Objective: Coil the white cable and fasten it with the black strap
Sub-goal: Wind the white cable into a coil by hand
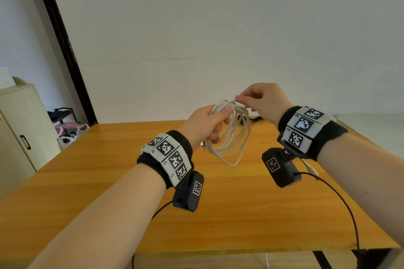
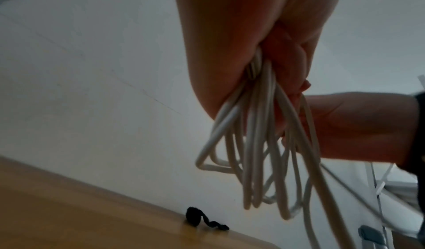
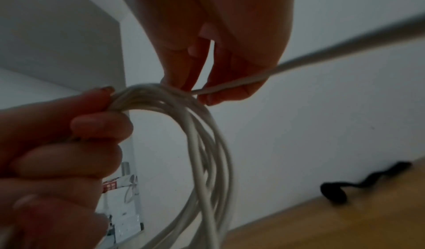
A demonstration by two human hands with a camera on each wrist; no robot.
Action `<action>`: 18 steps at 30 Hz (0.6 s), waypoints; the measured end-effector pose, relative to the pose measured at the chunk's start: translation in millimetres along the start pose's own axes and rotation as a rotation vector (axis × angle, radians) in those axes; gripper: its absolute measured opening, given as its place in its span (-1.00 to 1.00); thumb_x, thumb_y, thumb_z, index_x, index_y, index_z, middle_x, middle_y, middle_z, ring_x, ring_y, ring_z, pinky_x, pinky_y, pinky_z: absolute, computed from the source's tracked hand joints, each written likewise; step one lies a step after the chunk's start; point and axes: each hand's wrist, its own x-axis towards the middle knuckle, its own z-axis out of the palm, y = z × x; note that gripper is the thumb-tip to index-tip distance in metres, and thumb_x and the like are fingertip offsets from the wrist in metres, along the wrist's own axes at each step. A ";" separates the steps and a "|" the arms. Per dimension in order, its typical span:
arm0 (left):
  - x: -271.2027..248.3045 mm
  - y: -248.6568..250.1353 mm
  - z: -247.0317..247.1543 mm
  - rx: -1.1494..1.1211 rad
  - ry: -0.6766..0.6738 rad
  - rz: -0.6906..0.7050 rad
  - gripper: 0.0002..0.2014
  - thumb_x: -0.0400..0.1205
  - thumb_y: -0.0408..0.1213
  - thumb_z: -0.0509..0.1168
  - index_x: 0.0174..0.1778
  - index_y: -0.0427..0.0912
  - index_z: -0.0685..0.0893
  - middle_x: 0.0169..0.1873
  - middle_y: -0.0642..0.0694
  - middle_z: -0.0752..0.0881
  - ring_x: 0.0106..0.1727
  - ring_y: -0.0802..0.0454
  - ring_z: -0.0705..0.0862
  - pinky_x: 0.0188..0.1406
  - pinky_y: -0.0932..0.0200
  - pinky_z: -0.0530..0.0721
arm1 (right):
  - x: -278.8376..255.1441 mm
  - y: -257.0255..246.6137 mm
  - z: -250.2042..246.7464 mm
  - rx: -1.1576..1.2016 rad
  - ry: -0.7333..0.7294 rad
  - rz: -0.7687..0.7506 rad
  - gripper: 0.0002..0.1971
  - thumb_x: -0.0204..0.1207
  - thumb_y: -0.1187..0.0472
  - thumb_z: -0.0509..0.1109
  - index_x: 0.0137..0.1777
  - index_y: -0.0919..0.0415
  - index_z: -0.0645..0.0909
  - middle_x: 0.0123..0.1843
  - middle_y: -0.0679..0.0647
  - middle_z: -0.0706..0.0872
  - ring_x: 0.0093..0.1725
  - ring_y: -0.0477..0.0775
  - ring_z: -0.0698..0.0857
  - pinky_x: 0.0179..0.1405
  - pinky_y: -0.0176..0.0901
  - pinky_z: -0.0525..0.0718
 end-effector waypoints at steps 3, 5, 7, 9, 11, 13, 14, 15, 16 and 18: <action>0.0 2.4 1.1 -0.097 -0.049 -0.033 -0.69 0.69 -0.11 0.19 -0.34 -0.16 0.49 -0.73 0.11 0.26 -0.74 0.17 0.17 -0.48 0.19 0.41 | -3.9 4.8 4.5 0.115 -0.033 0.095 -0.80 0.52 0.03 0.40 -0.09 0.15 0.74 -0.20 0.14 0.77 -0.20 0.13 0.71 -0.01 0.11 0.74; -0.1 2.9 1.1 -0.138 -0.065 -0.054 -0.69 0.69 -0.10 0.19 -0.34 -0.15 0.48 -0.73 0.11 0.26 -0.75 0.17 0.17 -0.51 0.23 0.46 | -6.2 7.1 5.3 0.211 -0.054 0.157 -0.78 0.53 0.00 0.37 -0.07 0.12 0.75 -0.15 0.25 0.79 -0.20 0.14 0.71 0.03 0.22 0.73; -0.2 3.5 0.8 -0.184 -0.074 -0.066 -0.69 0.69 -0.10 0.18 -0.35 -0.14 0.48 -0.72 0.10 0.25 -0.75 0.17 0.16 -0.54 0.27 0.49 | -8.0 7.3 6.1 0.372 -0.113 0.228 -0.74 0.57 0.01 0.32 0.01 0.15 0.74 0.00 0.35 0.78 -0.08 0.20 0.74 0.15 0.27 0.69; -0.5 4.7 0.9 -0.231 -0.081 -0.067 -0.68 0.70 -0.09 0.17 -0.36 -0.13 0.47 -0.72 0.10 0.23 -0.75 0.17 0.15 -0.56 0.30 0.48 | -9.5 6.7 7.8 0.577 -0.177 0.309 -0.64 0.66 0.06 0.20 0.18 0.31 0.67 0.04 0.33 0.77 0.00 0.15 0.77 0.13 0.07 0.72; -0.2 6.0 0.7 -0.263 -0.082 -0.062 -0.67 0.70 -0.09 0.16 -0.37 -0.12 0.47 -0.71 0.10 0.22 -0.75 0.17 0.14 -0.57 0.30 0.47 | -11.8 2.7 8.8 0.697 -0.205 0.360 -0.59 0.71 0.07 0.10 0.21 0.40 0.61 -0.11 0.23 0.76 -0.22 0.01 0.78 -0.15 -0.19 0.73; 0.5 6.6 0.0 -0.287 -0.065 -0.052 -0.67 0.70 -0.09 0.17 -0.38 -0.12 0.47 -0.71 0.09 0.22 -0.74 0.17 0.14 -0.56 0.29 0.46 | -12.9 1.2 8.4 0.742 -0.218 0.376 -0.57 0.72 0.04 0.05 0.15 0.38 0.61 -0.19 0.20 0.73 -0.30 0.00 0.74 -0.25 -0.23 0.72; 1.0 6.9 -0.9 -0.304 -0.050 -0.048 -0.67 0.69 -0.08 0.17 -0.38 -0.12 0.47 -0.70 0.09 0.21 -0.73 0.16 0.13 -0.54 0.27 0.46 | -13.5 0.8 7.6 0.752 -0.233 0.381 -0.55 0.71 0.00 0.05 0.15 0.37 0.61 -0.17 0.21 0.72 -0.26 0.05 0.73 -0.19 -0.18 0.72; 1.5 7.1 -1.9 -0.328 -0.032 -0.045 -0.67 0.69 -0.07 0.17 -0.37 -0.12 0.47 -0.70 0.09 0.21 -0.73 0.16 0.13 -0.53 0.26 0.46 | -14.1 0.4 7.1 0.761 -0.257 0.387 -0.52 0.69 -0.05 0.05 0.16 0.35 0.61 -0.15 0.21 0.71 -0.20 0.11 0.72 -0.08 -0.09 0.72; 2.2 7.4 -3.1 -0.358 -0.012 -0.044 -0.67 0.69 -0.06 0.17 -0.37 -0.12 0.48 -0.70 0.09 0.21 -0.73 0.16 0.13 -0.52 0.25 0.46 | -14.0 1.1 7.0 0.762 -0.278 0.395 -0.49 0.66 -0.11 0.07 0.17 0.34 0.61 -0.15 0.21 0.70 -0.16 0.15 0.70 0.02 0.02 0.69; 4.0 8.5 -4.9 -0.426 0.022 -0.044 -0.66 0.70 -0.06 0.17 -0.37 -0.12 0.48 -0.71 0.09 0.22 -0.74 0.17 0.13 -0.53 0.25 0.45 | -14.1 1.0 7.0 0.776 -0.310 0.399 -0.46 0.60 -0.17 0.14 0.17 0.32 0.61 -0.17 0.18 0.66 -0.15 0.16 0.67 0.13 0.14 0.64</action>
